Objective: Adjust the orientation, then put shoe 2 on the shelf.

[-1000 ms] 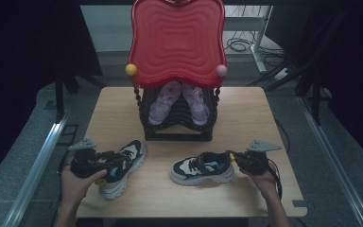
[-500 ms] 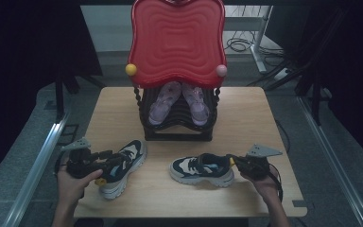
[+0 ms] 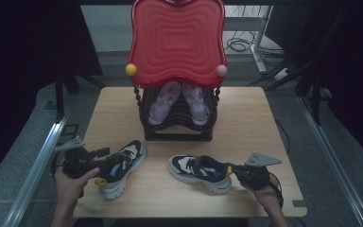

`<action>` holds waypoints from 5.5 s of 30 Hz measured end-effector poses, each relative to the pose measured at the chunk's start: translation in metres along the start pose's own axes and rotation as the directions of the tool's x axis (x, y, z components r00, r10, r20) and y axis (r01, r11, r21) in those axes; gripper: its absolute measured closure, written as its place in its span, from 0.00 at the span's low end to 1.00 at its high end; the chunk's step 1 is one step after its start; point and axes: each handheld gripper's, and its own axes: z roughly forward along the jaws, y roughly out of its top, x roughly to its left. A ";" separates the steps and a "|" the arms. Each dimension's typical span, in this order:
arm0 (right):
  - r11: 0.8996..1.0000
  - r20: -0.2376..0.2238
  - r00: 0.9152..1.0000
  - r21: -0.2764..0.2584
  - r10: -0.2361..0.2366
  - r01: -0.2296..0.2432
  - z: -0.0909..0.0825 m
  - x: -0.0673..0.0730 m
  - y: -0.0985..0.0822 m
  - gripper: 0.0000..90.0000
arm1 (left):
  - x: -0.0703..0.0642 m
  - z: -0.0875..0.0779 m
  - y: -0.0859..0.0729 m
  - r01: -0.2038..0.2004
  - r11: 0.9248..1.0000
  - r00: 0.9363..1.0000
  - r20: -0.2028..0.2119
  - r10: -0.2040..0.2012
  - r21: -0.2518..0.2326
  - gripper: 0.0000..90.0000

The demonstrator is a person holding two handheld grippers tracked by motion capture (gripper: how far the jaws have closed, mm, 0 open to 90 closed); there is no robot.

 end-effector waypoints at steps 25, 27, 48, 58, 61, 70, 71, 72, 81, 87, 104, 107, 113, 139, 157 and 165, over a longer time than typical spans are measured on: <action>0.998 0.007 0.998 0.004 -0.061 0.061 -0.018 0.036 -0.004 1.00 | 0.001 0.001 0.001 0.010 1.000 1.000 0.027 -0.011 0.007 0.45; 0.998 0.001 0.998 0.003 -0.061 0.061 -0.017 0.038 -0.005 1.00 | 0.001 0.000 0.001 0.010 1.000 1.000 0.027 -0.010 0.006 0.45; 0.998 -0.005 0.998 -0.012 -0.060 0.060 -0.018 0.042 -0.004 1.00 | 0.002 -0.007 0.001 0.009 1.000 1.000 0.016 -0.009 -0.005 0.45; 0.995 -0.020 1.000 -0.102 0.006 -0.008 -0.023 0.030 0.004 0.96 | 0.002 -0.008 -0.002 0.009 1.000 1.000 0.004 -0.009 -0.002 0.45; 0.992 -0.045 0.999 -0.127 0.019 -0.025 -0.022 0.026 0.009 0.86 | 0.002 -0.011 -0.002 0.003 1.000 1.000 0.006 -0.003 -0.011 0.45; 0.980 -0.085 0.992 -0.168 0.097 -0.110 -0.018 0.020 0.020 0.65 | 0.003 -0.008 -0.001 -0.015 1.000 1.000 -0.001 0.015 0.000 0.45; 0.979 -0.083 0.991 -0.168 0.101 -0.114 -0.018 0.020 0.020 0.64 | 0.004 -0.008 -0.002 -0.015 1.000 1.000 -0.005 0.015 0.005 0.45; 0.979 -0.082 0.991 -0.167 0.108 -0.120 -0.018 0.019 0.020 0.63 | 0.005 -0.008 -0.002 -0.015 1.000 1.000 -0.006 0.015 0.007 0.45; 0.979 -0.095 0.985 -0.134 0.143 -0.155 -0.009 0.014 0.016 0.59 | 0.018 0.003 -0.008 -0.013 0.999 1.000 -0.006 0.014 0.051 0.46; 0.981 -0.086 0.987 -0.125 0.138 -0.148 -0.009 0.015 0.015 0.57 | 0.024 0.005 -0.011 -0.015 0.997 1.000 -0.022 0.016 0.074 0.47; 0.981 -0.078 0.987 -0.119 0.143 -0.151 -0.007 0.013 0.012 0.56 | 0.043 0.020 -0.023 -0.025 0.987 0.998 -0.054 0.034 0.157 0.57; 0.981 -0.082 0.987 -0.123 0.141 -0.150 -0.007 0.014 0.014 0.56 | 0.045 0.023 -0.024 -0.027 0.986 0.998 -0.059 0.037 0.165 0.60; 0.982 -0.087 0.987 -0.121 0.137 -0.147 -0.003 0.014 0.021 0.56 | 0.047 0.030 -0.027 -0.030 0.979 0.996 -0.080 0.047 0.200 0.66; 0.995 -0.151 0.984 0.061 0.090 -0.081 0.040 0.014 0.061 0.58 | 0.049 0.031 -0.029 -0.026 0.979 0.996 -0.084 0.043 0.200 0.73; 0.972 -0.186 0.976 0.224 0.112 -0.069 0.058 0.011 0.058 0.62 | 0.048 0.031 -0.029 -0.026 0.979 0.995 -0.091 0.045 0.200 0.73; 0.967 -0.172 0.978 0.243 0.119 -0.075 0.060 0.011 0.056 0.74 | 0.047 0.032 -0.029 -0.022 0.980 0.994 -0.100 0.043 0.199 0.75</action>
